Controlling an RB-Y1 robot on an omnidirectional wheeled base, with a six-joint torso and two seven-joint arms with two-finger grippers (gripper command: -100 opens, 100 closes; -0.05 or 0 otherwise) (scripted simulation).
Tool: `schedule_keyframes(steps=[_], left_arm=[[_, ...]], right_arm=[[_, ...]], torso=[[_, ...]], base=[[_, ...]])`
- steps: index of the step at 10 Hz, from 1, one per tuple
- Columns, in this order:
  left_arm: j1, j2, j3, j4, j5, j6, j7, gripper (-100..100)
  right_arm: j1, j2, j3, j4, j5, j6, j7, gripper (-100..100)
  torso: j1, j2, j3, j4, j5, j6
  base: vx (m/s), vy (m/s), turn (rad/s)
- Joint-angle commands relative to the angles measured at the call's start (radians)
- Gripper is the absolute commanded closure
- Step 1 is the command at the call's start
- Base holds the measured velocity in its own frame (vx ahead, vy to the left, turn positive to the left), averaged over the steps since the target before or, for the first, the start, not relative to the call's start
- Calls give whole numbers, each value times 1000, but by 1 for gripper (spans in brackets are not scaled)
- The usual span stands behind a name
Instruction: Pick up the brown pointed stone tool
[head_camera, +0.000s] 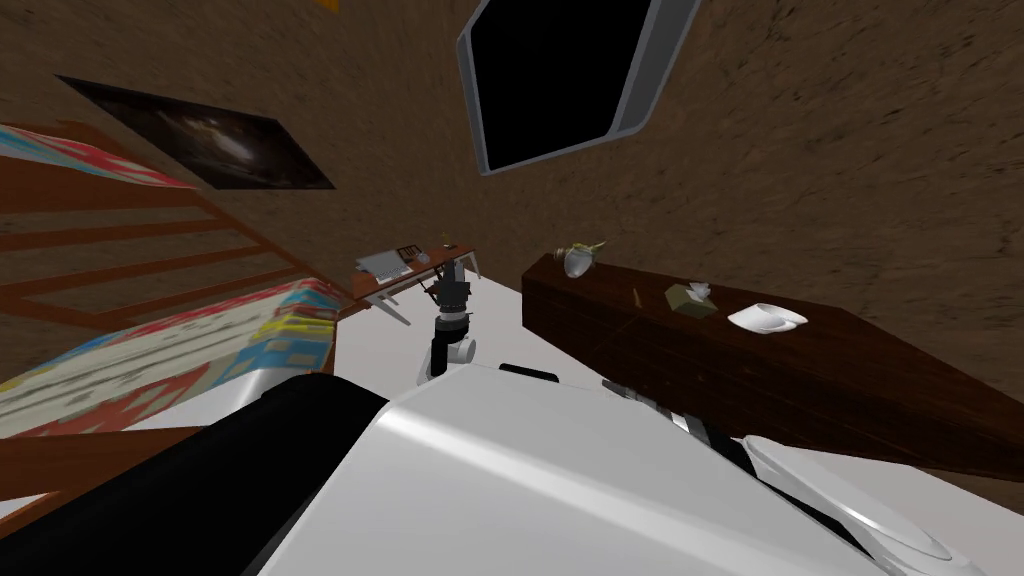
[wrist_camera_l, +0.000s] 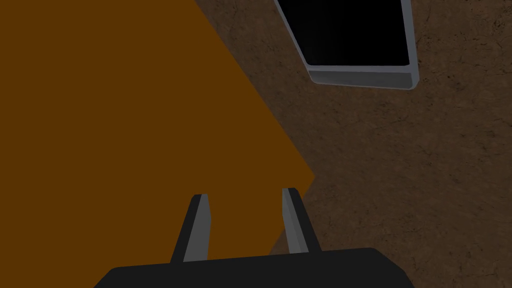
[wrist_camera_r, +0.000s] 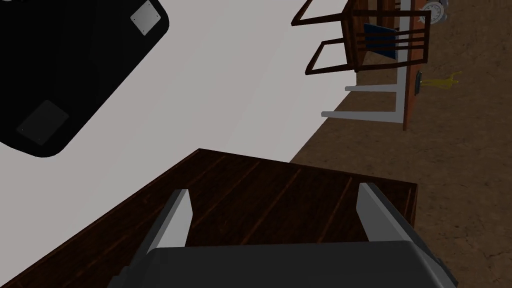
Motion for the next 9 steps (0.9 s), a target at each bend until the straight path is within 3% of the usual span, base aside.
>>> schedule_keyframes(steps=[1, 2, 3, 4, 5, 6, 9], left_arm=[[0, 0, 0, 0, 0, 0, 0, 0], [0, 0, 0, 0, 0, 0, 0, 0], [0, 0, 0, 0, 0, 0, 0, 0], [0, 0, 0, 0, 0, 0, 0, 0], [0, 0, 0, 0, 0, 0, 0, 0], [0, 0, 0, 0, 0, 0, 0, 0], [0, 0, 0, 0, 0, 0, 0, 0]], right_arm=[[-3, -29, 2, -9, 6, 10, -30, -100], [-8, -69, 13, 42, 37, -5, -68, -100], [-8, -91, 13, 42, 37, -5, -84, -100], [-14, -123, 23, 90, 66, -17, -117, -100], [-14, -152, 23, 90, 66, -17, -136, -100], [-21, -179, 33, 134, 94, -28, -173, -100], [-27, -263, 43, 183, 120, -37, -231, -100]], torso=[[0, 0, 0, 0, 0, 0], [0, 0, 0, 0, 0, 0], [0, -1, 0, 0, 0, -1], [0, -1, 0, 0, 0, 0], [0, -1, -1, 0, 0, -1], [0, -1, -1, 0, 0, 0], [-1, -3, -2, -1, 0, -1]], base=[[1, 4, -28], [8, 23, 303], [13, 12, 147], [15, 17, 290], [21, 7, 141], [35, 10, 256], [39, 0, 188]])
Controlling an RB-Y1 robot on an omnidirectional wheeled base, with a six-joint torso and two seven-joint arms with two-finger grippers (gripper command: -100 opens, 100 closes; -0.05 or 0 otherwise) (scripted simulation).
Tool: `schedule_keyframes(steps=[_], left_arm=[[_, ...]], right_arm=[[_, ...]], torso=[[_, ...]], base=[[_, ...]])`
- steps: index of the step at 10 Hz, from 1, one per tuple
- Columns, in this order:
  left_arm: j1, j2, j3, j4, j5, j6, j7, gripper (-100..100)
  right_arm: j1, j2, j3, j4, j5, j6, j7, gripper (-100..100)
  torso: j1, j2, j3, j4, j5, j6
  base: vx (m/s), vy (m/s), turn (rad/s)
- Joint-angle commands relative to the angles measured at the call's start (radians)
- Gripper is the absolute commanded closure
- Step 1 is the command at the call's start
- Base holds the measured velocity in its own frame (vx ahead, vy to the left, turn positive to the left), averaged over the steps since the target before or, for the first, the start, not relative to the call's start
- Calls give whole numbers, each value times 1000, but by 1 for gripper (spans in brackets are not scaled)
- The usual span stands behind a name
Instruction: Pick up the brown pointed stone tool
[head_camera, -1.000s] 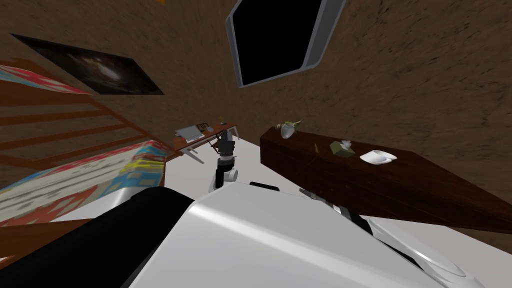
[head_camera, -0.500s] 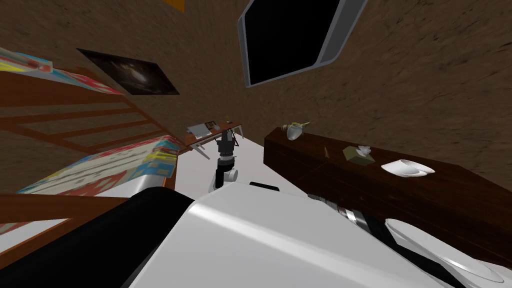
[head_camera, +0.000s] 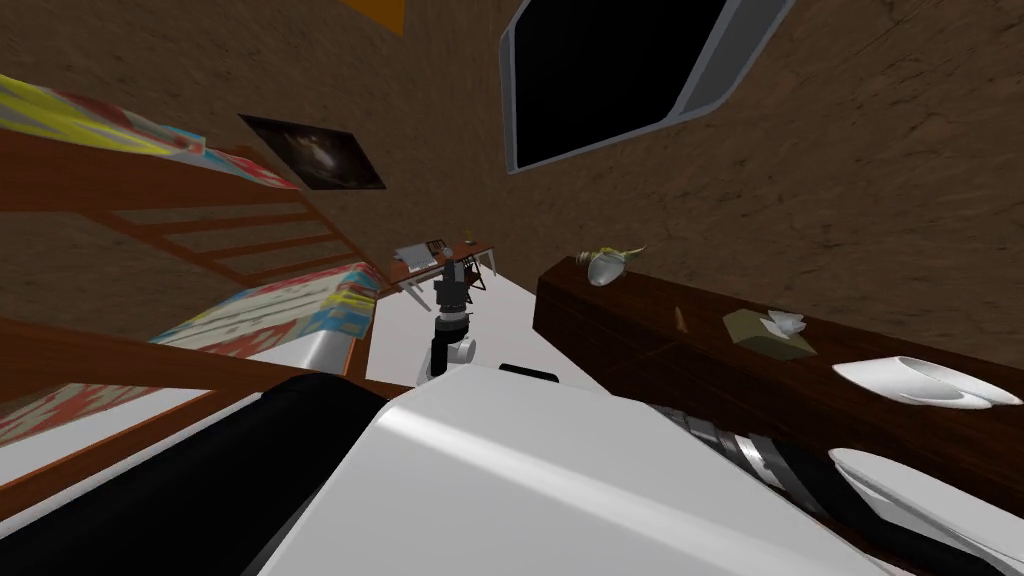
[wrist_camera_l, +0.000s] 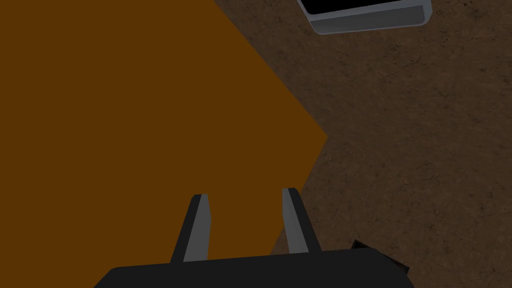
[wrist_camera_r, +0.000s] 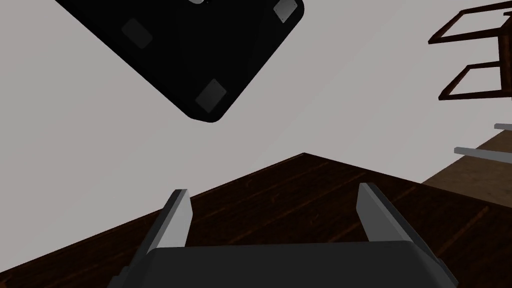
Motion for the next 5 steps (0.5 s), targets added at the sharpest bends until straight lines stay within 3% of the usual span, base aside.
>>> schedule_keyframes(steps=[1, 4, 5], left_arm=[[0, 0, 0, 0, 0, 0, 0, 0], [0, 0, 0, 0, 0, 0, 0, 0], [0, 0, 0, 0, 0, 0, 0, 0]], right_arm=[[-8, -50, 12, 50, 29, -7, -50, -100], [-15, -113, 21, 97, 51, -12, -93, -100], [-22, -147, 30, 138, 72, -16, -128, -100]], torso=[[0, 0, 0, 0, 0, 0], [-1, -1, -1, 0, 0, -1], [-1, -1, -1, 0, 0, 0]], base=[[43, -3, 207], [53, -21, 172], [61, -20, 227]])
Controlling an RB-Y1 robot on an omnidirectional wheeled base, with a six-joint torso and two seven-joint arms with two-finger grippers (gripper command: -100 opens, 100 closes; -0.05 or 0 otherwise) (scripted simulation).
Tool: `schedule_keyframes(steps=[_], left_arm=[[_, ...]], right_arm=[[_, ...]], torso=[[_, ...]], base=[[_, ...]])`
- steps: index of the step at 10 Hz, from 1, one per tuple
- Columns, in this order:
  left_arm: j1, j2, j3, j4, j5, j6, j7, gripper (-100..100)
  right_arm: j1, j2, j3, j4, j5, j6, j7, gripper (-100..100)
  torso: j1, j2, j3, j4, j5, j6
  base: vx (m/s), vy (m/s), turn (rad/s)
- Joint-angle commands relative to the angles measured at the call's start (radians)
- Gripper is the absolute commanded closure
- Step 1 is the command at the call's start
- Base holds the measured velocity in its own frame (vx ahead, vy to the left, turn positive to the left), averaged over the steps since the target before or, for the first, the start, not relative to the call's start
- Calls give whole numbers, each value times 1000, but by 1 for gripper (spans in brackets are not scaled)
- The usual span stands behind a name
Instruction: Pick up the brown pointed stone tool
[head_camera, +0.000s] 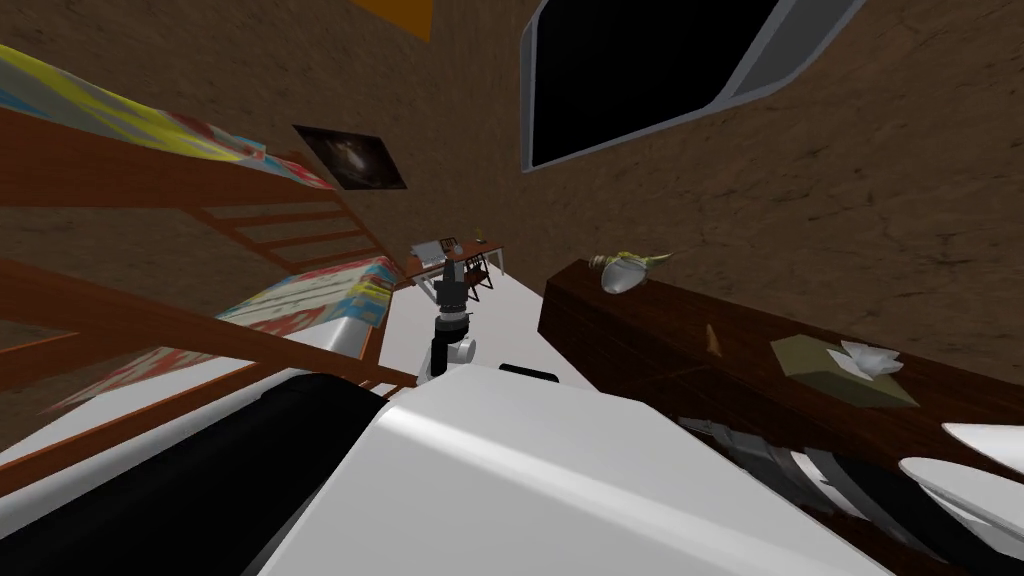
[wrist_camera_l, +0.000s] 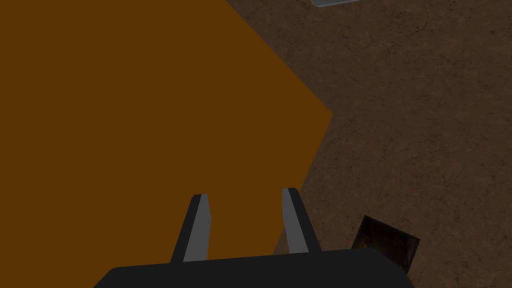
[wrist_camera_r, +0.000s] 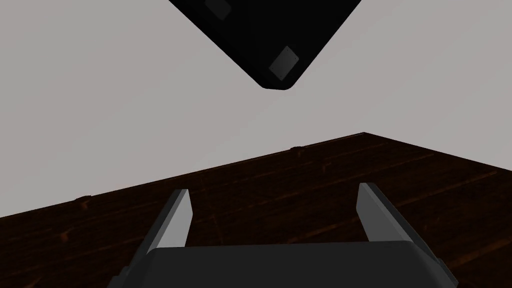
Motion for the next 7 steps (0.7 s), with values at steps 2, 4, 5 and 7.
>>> schedule_keyframes(steps=[2, 4, 5, 7], left_arm=[[0, 0, 0, 0, 0, 0, 0, 0], [0, 0, 0, 0, 0, 0, 0, 0], [0, 0, 0, 0, 0, 0, 0, 0], [0, 0, 0, 0, 0, 0, 0, 0]], right_arm=[[14, -69, -2, 41, 15, 1, -52, -100], [6, -114, 6, 77, 31, 1, -80, -100], [6, -121, 6, 77, 31, 1, -80, -100], [-2, -152, 13, 112, 46, 2, -104, -100]], torso=[[0, 1, 0, 0, 0, 1], [0, 1, 0, 0, 0, 1], [0, 0, 0, 0, 0, 0], [-1, -1, 0, 0, 0, 0]], base=[[55, -27, 197], [54, -34, 146], [54, -41, 105], [69, -48, 147]])
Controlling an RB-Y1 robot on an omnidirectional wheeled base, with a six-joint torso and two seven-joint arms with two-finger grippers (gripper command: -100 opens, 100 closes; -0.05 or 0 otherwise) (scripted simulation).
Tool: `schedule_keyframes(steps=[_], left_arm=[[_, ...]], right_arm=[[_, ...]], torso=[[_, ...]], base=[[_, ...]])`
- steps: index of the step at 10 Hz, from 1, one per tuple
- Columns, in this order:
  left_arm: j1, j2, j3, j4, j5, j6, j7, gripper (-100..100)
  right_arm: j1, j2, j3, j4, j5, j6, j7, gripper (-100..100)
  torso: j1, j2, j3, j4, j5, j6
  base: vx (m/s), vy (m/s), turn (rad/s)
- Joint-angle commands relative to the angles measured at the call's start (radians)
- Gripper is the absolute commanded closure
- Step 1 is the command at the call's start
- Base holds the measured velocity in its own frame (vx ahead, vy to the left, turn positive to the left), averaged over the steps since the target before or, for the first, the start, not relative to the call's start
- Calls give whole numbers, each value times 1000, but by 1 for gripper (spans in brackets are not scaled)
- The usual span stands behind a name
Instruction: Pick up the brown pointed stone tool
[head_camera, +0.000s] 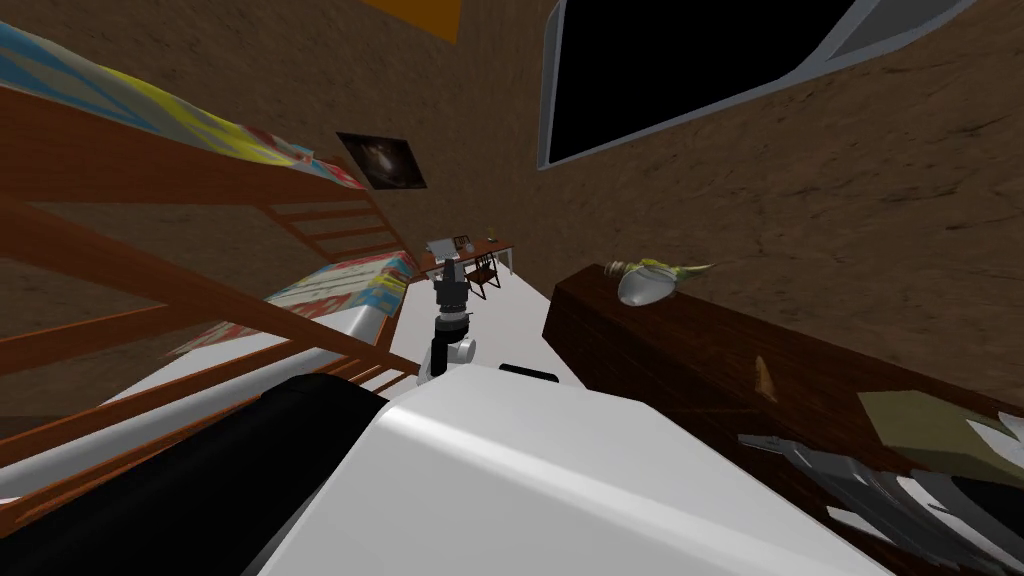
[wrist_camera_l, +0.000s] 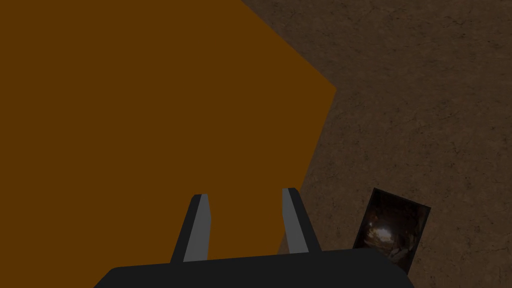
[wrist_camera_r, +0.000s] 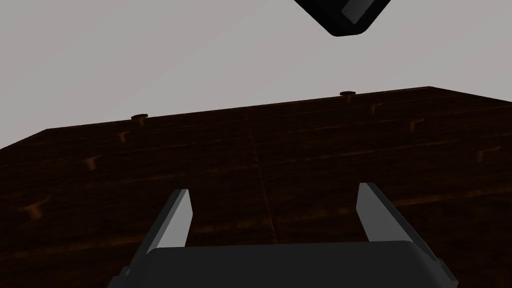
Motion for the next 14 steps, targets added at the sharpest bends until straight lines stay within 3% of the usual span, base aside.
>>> schedule_keyframes(steps=[1, 2, 7, 9, 10, 11, 14], left_arm=[[0, 0, 0, 0, 0, 0, 0, 0], [0, 0, 0, 0, 0, 0, 0, 0], [0, 0, 0, 0, 0, 0, 0, 0], [0, 0, 0, 0, 0, 0, 0, 0], [0, 0, 0, 0, 0, 0, 0, 0], [0, 0, 0, 0, 0, 0, 0, 0], [0, 0, 0, 0, 0, 0, 0, 0]], right_arm=[[7, -39, 2, 22, 7, 13, -27, -100], [7, -39, 2, 22, 7, 13, -27, -100], [-22, -96, 30, 129, 44, 43, -85, -100], [-22, -98, 31, 126, 44, 42, -88, -100], [-21, -100, 31, 125, 43, 46, -91, 0], [-38, -101, 37, 76, 82, 61, -132, -100], [-64, -104, 45, 2, 139, 85, -194, -100]], torso=[[0, 0, 0, 0, 0, 0], [0, 0, 0, 0, 0, -1], [-6, -4, -2, -1, -2, 0], [-6, -5, -3, -1, -2, 0], [-2, -2, -1, -1, -1, 0], [2, 2, 1, 0, 0, 1], [2, 3, 2, 1, 0, 1]], base=[[68, -52, 183], [58, -48, 106], [116, -126, 179], [102, -111, 116], [11, -14, -1], [18, -31, -168], [19, -42, -121]])
